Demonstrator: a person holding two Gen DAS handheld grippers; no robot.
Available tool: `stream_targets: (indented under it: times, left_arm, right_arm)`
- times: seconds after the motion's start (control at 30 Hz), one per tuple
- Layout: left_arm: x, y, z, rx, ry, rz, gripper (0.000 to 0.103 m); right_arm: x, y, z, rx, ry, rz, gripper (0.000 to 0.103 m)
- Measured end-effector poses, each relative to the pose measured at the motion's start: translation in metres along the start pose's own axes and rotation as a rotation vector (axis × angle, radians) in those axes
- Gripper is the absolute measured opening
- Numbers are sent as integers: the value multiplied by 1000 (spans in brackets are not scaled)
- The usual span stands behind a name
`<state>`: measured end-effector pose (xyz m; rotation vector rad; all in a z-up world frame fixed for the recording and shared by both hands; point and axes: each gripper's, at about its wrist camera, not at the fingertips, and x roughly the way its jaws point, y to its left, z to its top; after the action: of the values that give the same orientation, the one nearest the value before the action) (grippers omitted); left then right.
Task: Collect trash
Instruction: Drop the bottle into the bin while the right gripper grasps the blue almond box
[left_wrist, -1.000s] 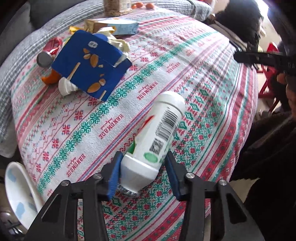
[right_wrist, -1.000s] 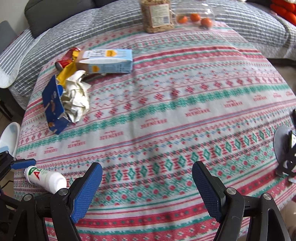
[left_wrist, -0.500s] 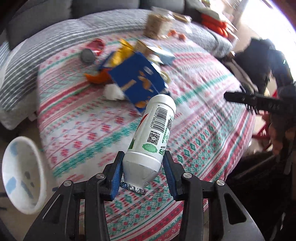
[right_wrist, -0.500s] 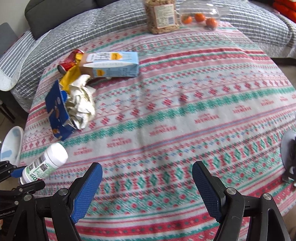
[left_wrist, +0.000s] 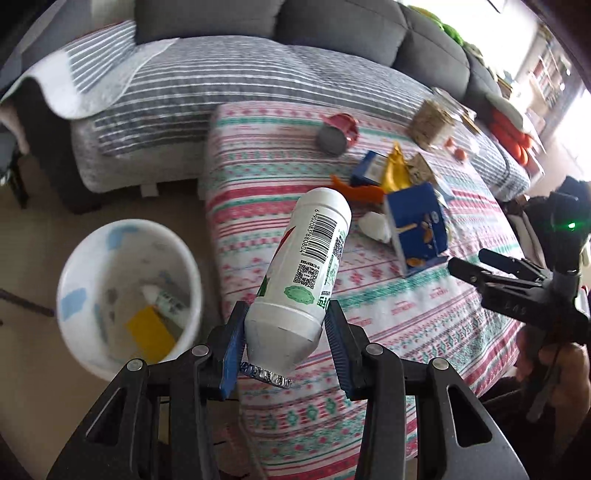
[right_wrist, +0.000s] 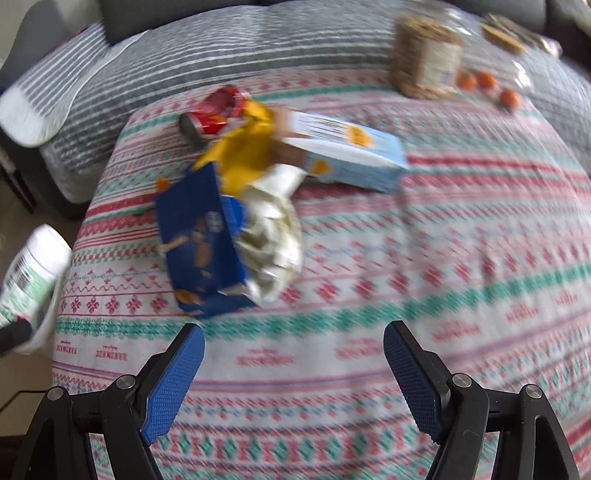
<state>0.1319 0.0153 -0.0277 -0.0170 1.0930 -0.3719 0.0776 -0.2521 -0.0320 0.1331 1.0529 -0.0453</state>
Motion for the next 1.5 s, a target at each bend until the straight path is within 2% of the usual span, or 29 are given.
stream_targets:
  times: [0.27,0.47,0.73,0.77,0.83,1.07,1.3,1.5]
  left_arm:
    - [-7,21,-3,-32,-6,4,44]
    - [-10,29,-4,-47,-11,4,44]
    - [-13,41,-8,-71,-17,20,44]
    - [-14,42,-9,-76,-19,21,44]
    - [-16,46,-9,-90,-24,23,44]
    - [-22,66,-8,-158,-46,36,44]
    - [-17,99,-10,-230,-36,76,44]
    - [-9,127,-8,-258,-38,124,44]
  right_arm:
    - [35,47,10,-79,6,-65,83]
    - [56,66,13,-125,-2,-124,83]
    - [78,81,10,-221,-9,-244,83]
    - [79,83,10,-233,-12,-251,82]
    - [78,84,9,-255,-17,-256,71]
    - [59,89,7,-264,-46,-208,69]
    - [23,98,10,-198,-91,-10,69]
    - [14,113,11,-161,-84,117,69]
